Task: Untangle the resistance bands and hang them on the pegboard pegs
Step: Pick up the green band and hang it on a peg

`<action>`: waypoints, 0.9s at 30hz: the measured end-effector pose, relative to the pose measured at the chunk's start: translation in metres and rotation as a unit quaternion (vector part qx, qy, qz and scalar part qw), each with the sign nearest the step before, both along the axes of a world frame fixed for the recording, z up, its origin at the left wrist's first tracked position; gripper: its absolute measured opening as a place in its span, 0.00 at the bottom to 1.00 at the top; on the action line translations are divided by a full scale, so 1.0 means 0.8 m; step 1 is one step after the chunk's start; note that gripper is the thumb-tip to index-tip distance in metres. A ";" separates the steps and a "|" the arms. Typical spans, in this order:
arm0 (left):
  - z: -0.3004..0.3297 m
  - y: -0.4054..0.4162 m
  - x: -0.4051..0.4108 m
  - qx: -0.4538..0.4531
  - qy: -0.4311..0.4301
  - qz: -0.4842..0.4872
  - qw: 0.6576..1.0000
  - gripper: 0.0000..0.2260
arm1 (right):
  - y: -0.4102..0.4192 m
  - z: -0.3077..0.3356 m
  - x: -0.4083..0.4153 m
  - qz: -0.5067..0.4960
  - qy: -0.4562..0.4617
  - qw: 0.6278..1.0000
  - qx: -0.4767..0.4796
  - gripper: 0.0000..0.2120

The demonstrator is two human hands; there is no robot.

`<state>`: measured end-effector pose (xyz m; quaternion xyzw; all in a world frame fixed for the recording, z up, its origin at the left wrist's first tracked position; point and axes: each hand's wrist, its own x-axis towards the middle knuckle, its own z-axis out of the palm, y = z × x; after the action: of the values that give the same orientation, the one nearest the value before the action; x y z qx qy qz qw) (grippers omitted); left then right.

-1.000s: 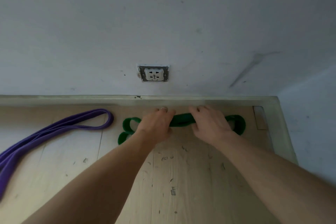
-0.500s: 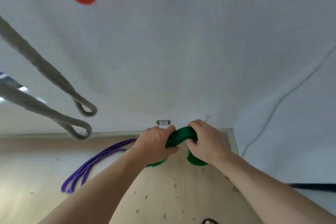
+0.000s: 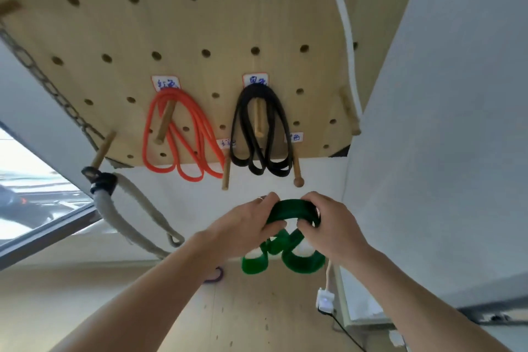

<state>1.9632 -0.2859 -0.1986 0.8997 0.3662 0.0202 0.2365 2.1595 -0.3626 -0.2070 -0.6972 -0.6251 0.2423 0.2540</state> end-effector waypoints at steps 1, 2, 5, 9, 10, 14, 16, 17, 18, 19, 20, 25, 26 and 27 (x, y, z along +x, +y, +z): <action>0.010 0.002 0.003 0.002 -0.008 0.003 1.000 0.14 | 0.002 0.011 0.005 0.001 0.002 1.000 0.001 0.07; 0.018 0.005 0.006 0.003 -0.017 0.008 1.000 0.14 | 0.004 0.019 0.009 0.002 0.003 1.000 0.000 0.08; 0.036 0.016 0.015 0.004 -0.035 0.029 0.999 0.13 | 0.016 0.033 0.018 -0.001 0.018 1.000 -0.004 0.10; 0.046 0.037 0.030 -0.011 -0.050 0.062 0.997 0.13 | 0.042 0.036 0.020 -0.041 0.067 0.997 -0.008 0.08; 0.045 0.042 0.034 -0.017 -0.056 0.069 0.996 0.13 | 0.050 0.035 0.020 -0.052 0.076 0.996 -0.011 0.08; 0.038 0.064 0.050 -0.016 -0.055 0.093 0.994 0.14 | 0.080 0.028 0.020 -0.090 0.081 0.992 -0.026 0.09; 0.033 0.073 0.059 0.001 -0.041 0.102 0.994 0.14 | 0.090 0.026 0.021 -0.103 0.080 0.991 -0.038 0.10; 0.031 0.077 0.062 0.011 -0.039 0.103 0.994 0.15 | 0.094 0.025 0.022 -0.108 0.080 0.990 -0.039 0.09; 0.029 0.079 0.065 0.021 -0.041 0.102 0.994 0.15 | 0.097 0.025 0.023 -0.112 0.079 0.990 -0.037 0.08; 0.027 0.081 0.066 0.030 -0.043 0.099 0.994 0.15 | 0.099 0.024 0.023 -0.115 0.080 0.989 -0.037 0.08; 0.027 0.082 0.067 0.038 -0.043 0.094 0.994 0.15 | 0.100 0.024 0.024 -0.115 0.083 0.989 -0.038 0.08; 0.022 0.088 0.064 0.004 -0.046 0.089 0.995 0.14 | 0.101 0.028 0.021 -0.114 0.089 0.989 -0.038 0.07; 0.022 0.088 0.062 -0.010 -0.051 0.091 0.994 0.14 | 0.099 0.029 0.020 -0.110 0.093 0.989 -0.036 0.07; 0.023 0.088 0.059 -0.020 -0.050 0.091 0.994 0.14 | 0.096 0.030 0.019 -0.104 0.094 0.990 -0.034 0.06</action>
<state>2.0101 -0.2158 -0.1801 0.8555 0.4349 0.0796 0.2695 2.1747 -0.2860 -0.1827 -0.7407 -0.5140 0.3003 0.3116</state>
